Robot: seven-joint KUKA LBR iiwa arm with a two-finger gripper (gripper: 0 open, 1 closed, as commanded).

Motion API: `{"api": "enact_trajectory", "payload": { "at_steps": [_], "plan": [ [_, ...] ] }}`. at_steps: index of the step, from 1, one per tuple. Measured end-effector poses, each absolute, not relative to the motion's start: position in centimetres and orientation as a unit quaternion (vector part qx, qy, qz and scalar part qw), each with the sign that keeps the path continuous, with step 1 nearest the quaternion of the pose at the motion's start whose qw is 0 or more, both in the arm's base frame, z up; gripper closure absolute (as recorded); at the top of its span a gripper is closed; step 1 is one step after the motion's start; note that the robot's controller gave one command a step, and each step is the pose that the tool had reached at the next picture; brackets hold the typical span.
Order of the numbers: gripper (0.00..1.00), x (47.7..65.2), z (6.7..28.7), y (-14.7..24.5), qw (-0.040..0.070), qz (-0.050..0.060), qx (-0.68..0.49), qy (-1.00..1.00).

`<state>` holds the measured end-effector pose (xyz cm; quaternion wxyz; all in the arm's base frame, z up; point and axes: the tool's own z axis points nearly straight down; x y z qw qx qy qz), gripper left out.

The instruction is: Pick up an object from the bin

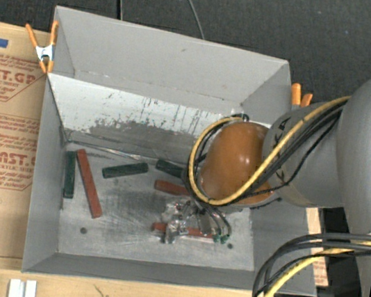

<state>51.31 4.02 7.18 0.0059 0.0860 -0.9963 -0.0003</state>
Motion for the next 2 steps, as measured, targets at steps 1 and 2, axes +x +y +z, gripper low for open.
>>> {"api": "enact_trajectory", "payload": {
  "at_steps": [1,2],
  "plan": [
    [1.00,51.3,7.2,4.0,0.005,0.000,0.086,-0.996],
    [1.00,52.5,28.9,4.0,0.001,0.000,0.073,-0.997]
  ]
}}
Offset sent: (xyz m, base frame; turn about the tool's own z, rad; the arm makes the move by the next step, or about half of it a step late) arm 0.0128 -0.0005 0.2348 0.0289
